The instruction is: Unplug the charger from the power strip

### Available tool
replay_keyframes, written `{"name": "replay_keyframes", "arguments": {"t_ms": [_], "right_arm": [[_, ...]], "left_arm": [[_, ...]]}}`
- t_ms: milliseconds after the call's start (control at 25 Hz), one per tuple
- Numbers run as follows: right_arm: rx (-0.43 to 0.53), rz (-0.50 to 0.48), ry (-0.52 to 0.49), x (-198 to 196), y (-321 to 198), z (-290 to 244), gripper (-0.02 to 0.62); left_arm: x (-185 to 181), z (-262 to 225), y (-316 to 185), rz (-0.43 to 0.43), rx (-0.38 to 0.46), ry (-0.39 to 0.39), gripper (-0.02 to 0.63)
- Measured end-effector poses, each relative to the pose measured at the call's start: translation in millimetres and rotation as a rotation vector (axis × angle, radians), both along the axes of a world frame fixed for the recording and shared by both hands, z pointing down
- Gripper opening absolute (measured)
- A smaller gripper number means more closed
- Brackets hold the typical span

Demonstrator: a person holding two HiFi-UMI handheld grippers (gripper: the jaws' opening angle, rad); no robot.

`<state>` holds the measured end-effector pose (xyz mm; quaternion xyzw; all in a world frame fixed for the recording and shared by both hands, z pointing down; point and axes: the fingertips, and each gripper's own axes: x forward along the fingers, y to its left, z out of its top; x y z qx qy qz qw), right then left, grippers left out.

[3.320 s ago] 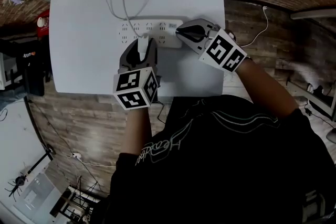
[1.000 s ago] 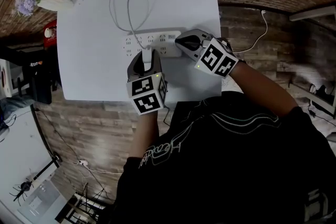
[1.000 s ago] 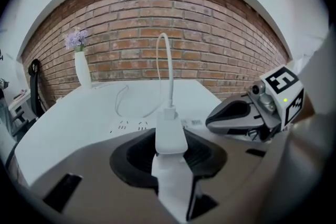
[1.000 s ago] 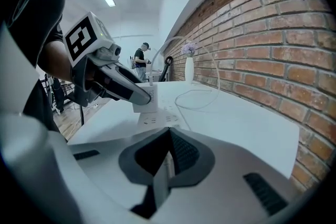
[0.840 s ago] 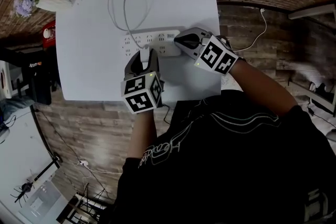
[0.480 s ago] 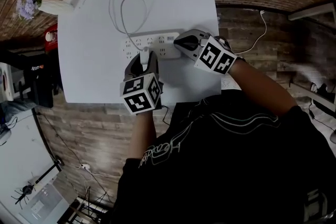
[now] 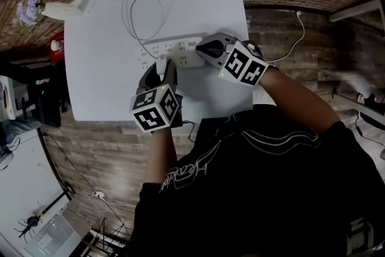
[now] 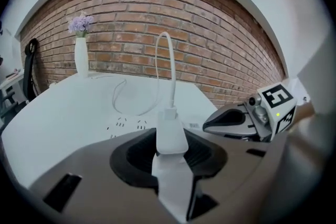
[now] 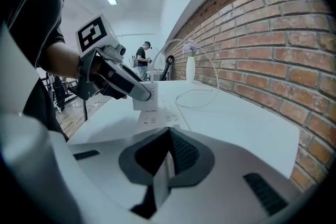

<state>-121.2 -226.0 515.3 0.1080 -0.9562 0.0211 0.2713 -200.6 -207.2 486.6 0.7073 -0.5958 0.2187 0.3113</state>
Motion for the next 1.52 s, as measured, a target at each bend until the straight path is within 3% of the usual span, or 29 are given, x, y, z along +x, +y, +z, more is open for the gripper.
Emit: {"name": "replay_keyframes", "arguments": {"t_ms": [200,280,480,520,640,720,880,1000,1240,1400,1520], "right_arm": [[0.017,0.015,0.008,-1,0,1,-0.005],[0.021,0.021,0.012,-1,0,1,-0.005],[0.018,0.027,0.011,-1,2,0,-0.005],[0.018,0.028,0.014,-1,1,1,-0.005],[0.020,0.034,0.019,-2,1,1,-0.005],[0.024,0.036,0.022,-3,1,1,-0.005],[0.035,0.038,0.033,-3,2,1,-0.005],[0.027,0.048,0.037,-2,1,1,-0.005],[-0.029,0.097,0.052,-2,-1,2,-0.004],[-0.102,0.224,-0.163,6,-12,-34,-0.003],[-0.181,0.253,-0.258,18,-3,-62,-0.003]], "left_arm": [[5,-1,0,0.023,0.036,-0.151,0.137],[6,-1,0,0.022,0.042,-0.173,0.137],[-3,-2,3,-0.036,-0.001,0.039,0.138],[-2,-2,3,-0.026,-0.003,0.025,0.138],[3,-4,2,0.032,0.011,-0.125,0.137],[4,-5,3,0.036,0.019,-0.139,0.137],[-16,-19,1,-0.081,0.050,0.106,0.137],[-33,-42,-5,-0.079,0.088,0.053,0.137],[-19,-66,3,-0.075,0.109,0.299,0.137],[-3,-77,18,-0.062,0.119,0.418,0.137],[9,-94,35,-0.047,0.153,0.452,0.137]]}}
